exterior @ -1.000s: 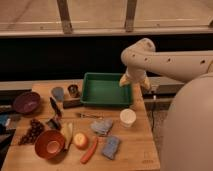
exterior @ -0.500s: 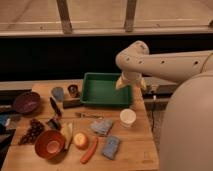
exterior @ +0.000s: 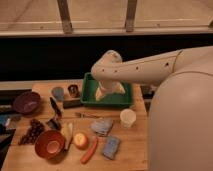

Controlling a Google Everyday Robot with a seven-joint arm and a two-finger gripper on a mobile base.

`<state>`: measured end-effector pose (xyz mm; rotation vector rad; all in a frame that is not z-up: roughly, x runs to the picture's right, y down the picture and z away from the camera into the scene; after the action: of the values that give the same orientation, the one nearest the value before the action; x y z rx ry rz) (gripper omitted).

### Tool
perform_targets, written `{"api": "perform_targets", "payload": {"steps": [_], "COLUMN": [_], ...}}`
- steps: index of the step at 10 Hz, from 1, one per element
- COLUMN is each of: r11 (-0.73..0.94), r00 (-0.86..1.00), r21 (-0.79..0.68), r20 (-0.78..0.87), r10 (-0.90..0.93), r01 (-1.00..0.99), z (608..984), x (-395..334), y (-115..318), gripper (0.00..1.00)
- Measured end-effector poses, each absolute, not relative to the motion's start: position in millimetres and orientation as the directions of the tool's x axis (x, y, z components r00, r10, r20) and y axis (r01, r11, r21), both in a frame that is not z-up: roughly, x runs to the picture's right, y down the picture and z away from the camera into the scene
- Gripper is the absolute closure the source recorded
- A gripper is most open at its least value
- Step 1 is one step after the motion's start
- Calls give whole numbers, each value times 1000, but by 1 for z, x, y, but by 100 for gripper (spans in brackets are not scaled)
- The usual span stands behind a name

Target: Place fork in purple bowl

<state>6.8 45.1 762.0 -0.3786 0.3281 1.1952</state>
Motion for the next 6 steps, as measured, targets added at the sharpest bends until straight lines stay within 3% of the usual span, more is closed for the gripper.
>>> {"api": "perform_targets", "payload": {"steps": [6], "r11": [348], "r00": [391], "r21": [-178], "r20": [-441], "r10": [808], "r01": [-920], "z": [763], "x": [-7], "y": [55], "gripper": [20]}}
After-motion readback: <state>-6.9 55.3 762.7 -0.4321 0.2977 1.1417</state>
